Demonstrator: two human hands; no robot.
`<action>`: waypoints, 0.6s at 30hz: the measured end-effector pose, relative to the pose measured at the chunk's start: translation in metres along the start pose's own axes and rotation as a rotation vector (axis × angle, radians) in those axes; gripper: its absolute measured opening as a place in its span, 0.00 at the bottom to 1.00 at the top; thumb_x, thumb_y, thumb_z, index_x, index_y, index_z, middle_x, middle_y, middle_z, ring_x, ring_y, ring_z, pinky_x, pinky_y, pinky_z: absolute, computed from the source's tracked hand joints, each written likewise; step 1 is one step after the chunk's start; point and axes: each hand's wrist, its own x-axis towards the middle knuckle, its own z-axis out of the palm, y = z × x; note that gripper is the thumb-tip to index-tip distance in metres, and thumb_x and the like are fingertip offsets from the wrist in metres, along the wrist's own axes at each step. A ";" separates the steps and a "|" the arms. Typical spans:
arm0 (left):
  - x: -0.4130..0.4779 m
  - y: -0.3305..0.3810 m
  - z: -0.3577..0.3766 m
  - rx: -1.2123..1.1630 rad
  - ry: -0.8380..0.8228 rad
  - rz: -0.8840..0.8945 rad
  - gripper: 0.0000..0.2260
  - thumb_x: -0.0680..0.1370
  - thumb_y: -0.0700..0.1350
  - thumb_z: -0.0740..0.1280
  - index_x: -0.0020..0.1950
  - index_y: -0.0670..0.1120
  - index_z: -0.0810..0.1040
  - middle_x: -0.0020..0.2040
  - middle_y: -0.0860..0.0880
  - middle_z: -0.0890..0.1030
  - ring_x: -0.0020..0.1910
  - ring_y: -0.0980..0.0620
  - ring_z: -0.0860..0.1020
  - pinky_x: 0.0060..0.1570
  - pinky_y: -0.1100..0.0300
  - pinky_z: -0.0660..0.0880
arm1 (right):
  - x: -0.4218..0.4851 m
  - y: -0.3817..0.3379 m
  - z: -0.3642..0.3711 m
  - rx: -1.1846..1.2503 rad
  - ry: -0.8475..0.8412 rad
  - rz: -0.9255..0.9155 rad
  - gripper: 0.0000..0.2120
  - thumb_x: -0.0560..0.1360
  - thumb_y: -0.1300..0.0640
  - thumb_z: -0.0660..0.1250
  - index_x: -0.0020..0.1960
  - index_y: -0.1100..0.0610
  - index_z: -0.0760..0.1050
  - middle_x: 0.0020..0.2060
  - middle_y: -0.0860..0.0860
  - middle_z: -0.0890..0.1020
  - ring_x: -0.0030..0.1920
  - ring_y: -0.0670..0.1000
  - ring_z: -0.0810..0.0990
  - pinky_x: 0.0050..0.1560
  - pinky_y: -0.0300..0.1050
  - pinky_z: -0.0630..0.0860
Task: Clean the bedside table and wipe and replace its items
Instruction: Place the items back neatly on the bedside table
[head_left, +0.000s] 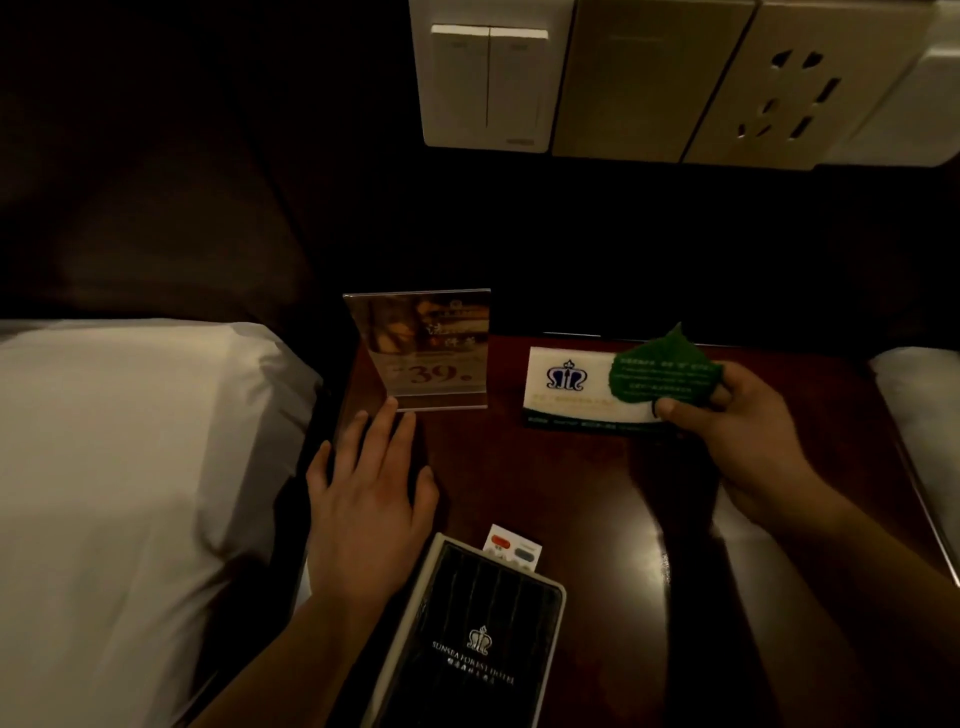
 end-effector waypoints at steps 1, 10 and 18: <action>0.000 0.000 0.000 0.001 -0.001 0.001 0.27 0.79 0.55 0.53 0.77 0.49 0.66 0.78 0.50 0.65 0.77 0.48 0.61 0.72 0.41 0.60 | 0.006 0.000 0.001 -0.005 0.001 -0.012 0.16 0.72 0.69 0.71 0.56 0.55 0.77 0.50 0.52 0.85 0.50 0.51 0.85 0.50 0.48 0.82; -0.001 0.000 0.000 -0.002 -0.022 0.007 0.27 0.80 0.56 0.51 0.77 0.49 0.65 0.79 0.50 0.62 0.78 0.48 0.59 0.73 0.41 0.59 | 0.044 -0.003 0.020 -0.097 -0.081 -0.071 0.15 0.74 0.68 0.70 0.57 0.55 0.75 0.49 0.49 0.84 0.51 0.49 0.83 0.45 0.40 0.79; 0.000 -0.002 0.001 -0.002 -0.022 -0.001 0.26 0.80 0.56 0.52 0.76 0.49 0.67 0.79 0.51 0.62 0.78 0.49 0.59 0.73 0.42 0.58 | 0.049 -0.005 0.032 -0.111 -0.106 -0.094 0.15 0.74 0.69 0.69 0.58 0.57 0.74 0.49 0.50 0.83 0.48 0.47 0.82 0.42 0.36 0.79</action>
